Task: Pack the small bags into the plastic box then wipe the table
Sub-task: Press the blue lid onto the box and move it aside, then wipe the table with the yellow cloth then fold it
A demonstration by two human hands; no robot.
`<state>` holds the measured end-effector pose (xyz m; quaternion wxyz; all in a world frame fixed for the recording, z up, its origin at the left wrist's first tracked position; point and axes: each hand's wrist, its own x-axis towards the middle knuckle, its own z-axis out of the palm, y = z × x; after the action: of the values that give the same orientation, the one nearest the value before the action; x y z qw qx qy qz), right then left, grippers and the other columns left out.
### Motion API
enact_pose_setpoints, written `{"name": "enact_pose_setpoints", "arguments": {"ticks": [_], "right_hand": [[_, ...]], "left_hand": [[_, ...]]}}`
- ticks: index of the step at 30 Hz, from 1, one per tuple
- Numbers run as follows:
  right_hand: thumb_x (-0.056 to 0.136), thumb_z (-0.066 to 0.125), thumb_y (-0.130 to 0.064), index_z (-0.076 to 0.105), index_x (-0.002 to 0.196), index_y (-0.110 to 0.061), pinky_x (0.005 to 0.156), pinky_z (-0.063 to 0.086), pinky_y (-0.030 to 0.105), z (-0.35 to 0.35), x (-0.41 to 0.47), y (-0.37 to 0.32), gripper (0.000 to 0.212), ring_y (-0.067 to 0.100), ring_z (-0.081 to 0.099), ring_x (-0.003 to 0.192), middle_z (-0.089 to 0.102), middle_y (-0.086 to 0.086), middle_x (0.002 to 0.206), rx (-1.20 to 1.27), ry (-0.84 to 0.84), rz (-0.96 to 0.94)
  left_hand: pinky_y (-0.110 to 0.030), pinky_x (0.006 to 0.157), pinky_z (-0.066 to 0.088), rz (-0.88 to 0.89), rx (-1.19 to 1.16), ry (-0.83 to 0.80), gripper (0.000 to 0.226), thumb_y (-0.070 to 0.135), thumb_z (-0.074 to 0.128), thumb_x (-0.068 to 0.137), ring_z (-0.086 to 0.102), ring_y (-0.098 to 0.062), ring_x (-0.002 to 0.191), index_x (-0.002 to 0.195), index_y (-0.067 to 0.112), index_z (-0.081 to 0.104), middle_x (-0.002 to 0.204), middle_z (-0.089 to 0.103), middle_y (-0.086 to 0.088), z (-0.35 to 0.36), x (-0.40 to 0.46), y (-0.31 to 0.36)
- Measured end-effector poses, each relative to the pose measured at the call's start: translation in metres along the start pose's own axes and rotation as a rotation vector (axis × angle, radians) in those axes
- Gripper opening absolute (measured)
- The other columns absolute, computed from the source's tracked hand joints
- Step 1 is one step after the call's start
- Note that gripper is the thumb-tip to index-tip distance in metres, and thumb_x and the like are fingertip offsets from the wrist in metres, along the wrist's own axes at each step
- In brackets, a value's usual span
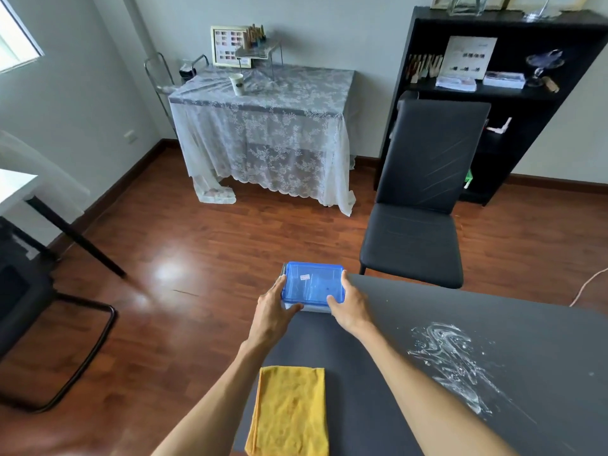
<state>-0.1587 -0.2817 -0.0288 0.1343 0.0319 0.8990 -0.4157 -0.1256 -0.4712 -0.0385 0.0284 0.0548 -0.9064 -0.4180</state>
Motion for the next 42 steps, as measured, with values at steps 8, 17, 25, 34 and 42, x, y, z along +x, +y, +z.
{"name": "enact_pose_setpoints", "arguments": {"ticks": [8,17,25,34,42], "right_hand": [[0.09,0.068,-0.045,0.006,0.159,-0.019,0.116,0.025,0.03,0.012,0.032,0.011,0.096,0.021,0.025,0.149,0.016,-0.002,0.165,-0.007,-0.046,-0.042],[0.095,0.063,-0.037,0.01,0.159,-0.018,0.119,0.025,0.035,0.002,0.019,0.009,0.085,0.021,0.024,0.15,0.016,0.002,0.166,-0.046,-0.056,-0.089],[0.099,0.052,-0.035,0.03,0.154,-0.017,0.106,0.039,0.04,0.011,-0.065,0.018,0.062,0.026,0.044,0.136,0.034,0.006,0.157,-0.55,-0.001,-0.326],[0.101,0.049,-0.039,0.041,0.148,-0.018,0.105,0.04,0.038,0.054,-0.119,0.043,0.053,0.021,0.046,0.126,0.051,0.0,0.14,-0.57,-0.184,-0.301],[0.094,0.062,-0.036,0.064,0.11,-0.022,0.092,0.046,0.036,0.062,-0.126,0.05,0.021,0.022,0.052,0.108,0.058,0.002,0.11,-0.456,-0.113,-0.231]], "left_hand": [[-0.015,0.093,0.044,0.075,0.077,-0.043,0.066,0.026,0.078,0.08,0.062,-0.014,0.113,0.137,0.028,0.045,0.137,0.057,0.01,-0.01,0.033,-0.018],[-0.038,0.115,0.032,0.08,0.186,-0.18,0.089,0.032,0.072,0.084,0.032,-0.019,0.143,0.153,0.017,0.017,0.158,0.03,0.001,-0.018,0.025,-0.014],[-0.036,0.108,0.038,0.109,0.352,-0.144,0.072,0.043,0.066,0.087,0.041,-0.02,0.136,0.148,0.022,0.034,0.149,0.046,-0.001,-0.046,-0.045,-0.033],[-0.036,0.093,0.048,0.01,0.503,-0.28,0.057,0.046,0.057,0.092,0.048,-0.022,0.121,0.142,0.022,0.043,0.13,0.057,0.004,-0.024,-0.132,-0.061],[-0.037,0.076,0.048,-0.069,0.339,-0.209,0.014,0.029,0.066,0.084,0.05,-0.02,0.093,0.095,0.023,0.059,0.091,0.052,0.005,-0.015,-0.133,-0.052]]}}
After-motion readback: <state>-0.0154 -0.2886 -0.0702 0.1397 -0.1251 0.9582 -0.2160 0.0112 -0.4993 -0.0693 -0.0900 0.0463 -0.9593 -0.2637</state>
